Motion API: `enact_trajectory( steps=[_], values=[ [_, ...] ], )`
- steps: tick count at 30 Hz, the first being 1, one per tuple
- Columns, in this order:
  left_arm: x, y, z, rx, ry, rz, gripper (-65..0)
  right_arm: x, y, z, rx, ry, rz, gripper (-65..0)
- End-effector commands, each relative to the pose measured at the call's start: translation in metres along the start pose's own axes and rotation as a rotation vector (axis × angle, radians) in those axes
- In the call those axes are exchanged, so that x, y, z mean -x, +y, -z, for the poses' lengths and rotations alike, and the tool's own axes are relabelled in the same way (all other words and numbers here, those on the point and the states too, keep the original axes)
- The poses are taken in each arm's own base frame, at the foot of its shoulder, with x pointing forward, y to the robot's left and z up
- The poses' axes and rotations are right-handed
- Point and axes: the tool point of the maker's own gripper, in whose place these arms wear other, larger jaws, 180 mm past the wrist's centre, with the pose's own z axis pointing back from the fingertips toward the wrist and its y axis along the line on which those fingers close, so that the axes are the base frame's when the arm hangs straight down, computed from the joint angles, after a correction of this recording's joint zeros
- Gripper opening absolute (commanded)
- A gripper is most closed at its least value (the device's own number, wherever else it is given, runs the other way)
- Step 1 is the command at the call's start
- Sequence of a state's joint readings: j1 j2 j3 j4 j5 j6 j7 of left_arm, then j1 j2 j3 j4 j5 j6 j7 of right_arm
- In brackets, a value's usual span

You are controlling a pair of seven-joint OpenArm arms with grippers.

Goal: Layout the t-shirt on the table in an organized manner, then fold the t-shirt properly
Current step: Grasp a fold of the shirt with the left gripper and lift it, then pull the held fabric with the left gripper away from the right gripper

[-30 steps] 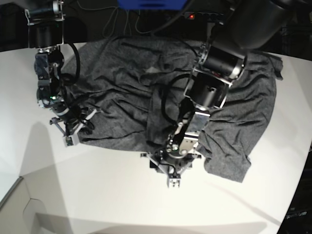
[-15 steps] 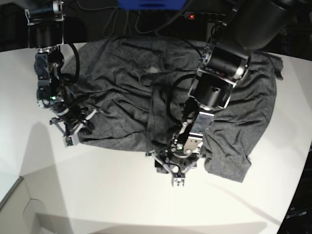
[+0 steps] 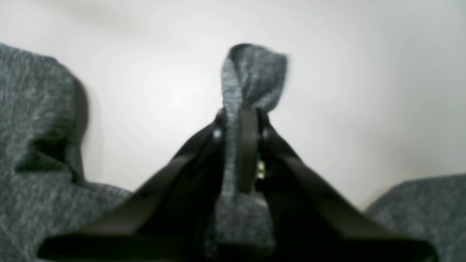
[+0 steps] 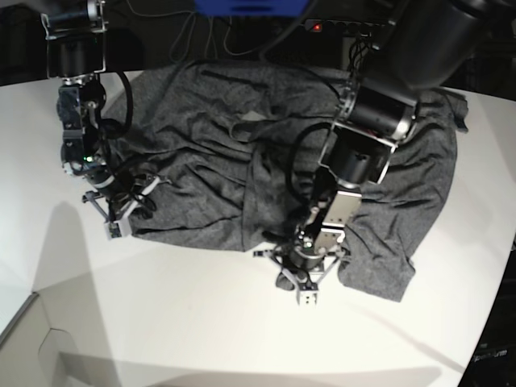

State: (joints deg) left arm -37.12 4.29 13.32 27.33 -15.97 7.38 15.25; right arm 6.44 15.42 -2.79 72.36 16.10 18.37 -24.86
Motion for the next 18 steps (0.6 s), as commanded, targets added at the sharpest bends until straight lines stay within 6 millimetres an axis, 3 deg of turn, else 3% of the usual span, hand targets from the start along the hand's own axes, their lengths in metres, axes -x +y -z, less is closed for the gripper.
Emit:
enact_trajectory(
  steps=[1,10,14,18],
  values=[
    [-0.038,0.008,-0.001,-0.013,-0.052,-0.024,-65.0,-0.020,-0.005,-0.002,0.002,-0.058,-0.011,-65.0],
    [-0.168,0.083,-0.024,-0.091,-0.257,-0.211,-65.0,-0.019,-0.013,-0.005,0.016,-0.052,-0.026,-65.0],
    [-0.196,0.122,-0.037,-0.141,-0.309,-0.258,-65.0,-0.020,-0.024,-0.009,0.034,-0.046,-0.042,-65.0],
    [-0.209,0.154,-0.050,-0.174,-0.356,-0.304,-65.0,-0.020,-0.026,-0.009,0.037,-0.045,-0.046,-65.0]
  ],
)
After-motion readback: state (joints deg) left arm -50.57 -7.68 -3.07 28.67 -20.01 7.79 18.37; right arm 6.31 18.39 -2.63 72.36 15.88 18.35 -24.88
